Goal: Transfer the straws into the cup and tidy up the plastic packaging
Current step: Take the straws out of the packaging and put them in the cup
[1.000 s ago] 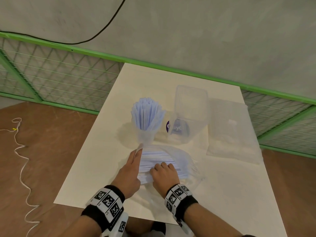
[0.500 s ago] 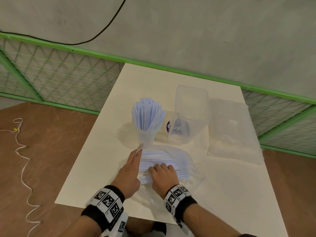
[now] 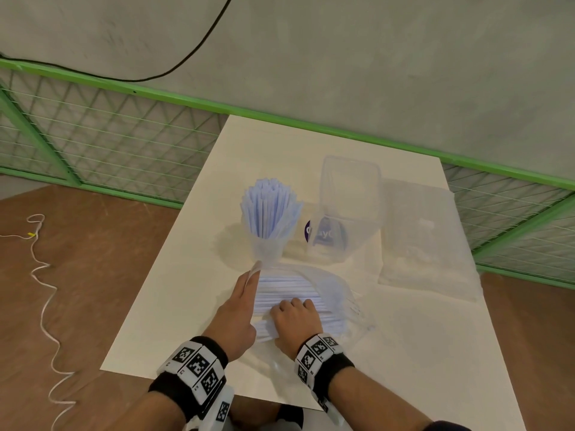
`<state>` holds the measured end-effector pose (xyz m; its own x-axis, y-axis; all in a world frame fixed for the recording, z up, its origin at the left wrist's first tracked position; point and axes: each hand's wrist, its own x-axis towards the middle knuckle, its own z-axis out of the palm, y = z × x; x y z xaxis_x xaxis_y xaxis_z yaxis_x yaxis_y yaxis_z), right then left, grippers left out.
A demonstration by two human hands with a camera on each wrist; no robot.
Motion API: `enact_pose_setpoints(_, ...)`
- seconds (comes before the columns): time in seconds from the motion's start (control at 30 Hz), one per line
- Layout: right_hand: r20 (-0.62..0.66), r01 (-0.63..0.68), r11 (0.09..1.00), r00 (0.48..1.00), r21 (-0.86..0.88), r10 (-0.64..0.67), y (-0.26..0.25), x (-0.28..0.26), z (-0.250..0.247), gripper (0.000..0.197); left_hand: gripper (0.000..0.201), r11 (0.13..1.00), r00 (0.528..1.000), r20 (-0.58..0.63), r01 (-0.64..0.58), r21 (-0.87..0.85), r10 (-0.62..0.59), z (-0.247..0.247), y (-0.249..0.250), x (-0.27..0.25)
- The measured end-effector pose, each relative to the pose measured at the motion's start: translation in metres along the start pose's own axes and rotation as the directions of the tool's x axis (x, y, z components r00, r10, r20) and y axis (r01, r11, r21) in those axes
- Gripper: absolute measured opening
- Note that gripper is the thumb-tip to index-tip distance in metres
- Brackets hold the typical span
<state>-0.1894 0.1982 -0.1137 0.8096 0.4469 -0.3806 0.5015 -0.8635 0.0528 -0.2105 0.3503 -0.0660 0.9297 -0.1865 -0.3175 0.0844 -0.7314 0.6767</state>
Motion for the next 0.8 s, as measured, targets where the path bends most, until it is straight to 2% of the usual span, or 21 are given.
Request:
enact_pose_setpoints(0.1, 0.022, 0.015, 1.000, 1.000, -0.003, -0.015, 0.000, 0.001, -0.002, 0.025, 0.100, 1.000, 1.000, -0.003, 0.002, -0.003, -0.002, 0.000, 0.001, 0.000)
enact_pose_setpoints(0.2, -0.019, 0.044, 0.998, 0.999, 0.034, -0.043, 0.002, -0.001, -0.002, 0.027, 0.099, 1.000, 1.000, -0.002, 0.002, -0.006, -0.002, -0.001, 0.000, 0.000)
enact_pose_setpoints(0.33, -0.106, 0.051, 0.981, 0.994, 0.189, -0.031, 0.015, -0.009, -0.004, 0.036, 0.100, 1.000, 1.000, -0.015, -0.010, -0.006, 0.010, -0.001, -0.003, 0.001)
enact_pose_setpoints(0.4, -0.165, 0.041, 0.941, 0.986, 0.335, 0.016, 0.024, -0.015, -0.009, 0.032, 0.099, 1.000, 1.000, -0.026, -0.016, -0.003, 0.016, 0.000, -0.004, 0.002)
enact_pose_setpoints(0.43, -0.199, 0.045, 0.898, 0.979, 0.438, 0.048, 0.027, -0.019, -0.013, 0.027, 0.100, 1.000, 0.999, -0.031, -0.025, -0.004, 0.025, 0.000, -0.005, 0.003)
enact_pose_setpoints(0.5, -0.261, 0.080, 0.750, 0.957, 0.656, 0.126, 0.032, -0.028, -0.024, 0.023, 0.102, 0.999, 0.998, -0.038, -0.042, -0.017, 0.042, 0.001, -0.009, 0.004)
enact_pose_setpoints(0.6, -0.288, 0.127, 0.434, 0.899, 0.892, 0.328, 0.029, -0.044, -0.042, 0.033, 0.104, 0.998, 0.997, -0.056, -0.059, -0.028, 0.057, 0.002, -0.012, 0.007)
enact_pose_setpoints(0.67, -0.249, 0.151, 0.256, 0.876, 0.955, 0.412, 0.026, -0.054, -0.051, 0.027, 0.105, 0.997, 0.996, -0.057, -0.066, -0.039, 0.063, 0.002, -0.013, 0.008)
enact_pose_setpoints(0.73, -0.210, 0.146, 0.186, 0.892, 0.972, 0.400, 0.024, -0.060, -0.051, 0.017, 0.106, 0.996, 0.996, -0.057, -0.071, -0.050, 0.068, 0.002, -0.013, 0.009)
enact_pose_setpoints(0.8, -0.185, 0.109, 0.212, 0.906, 0.971, 0.380, 0.026, -0.058, -0.043, 0.011, 0.105, 0.996, 0.996, -0.060, -0.070, -0.056, 0.067, 0.003, -0.013, 0.010)
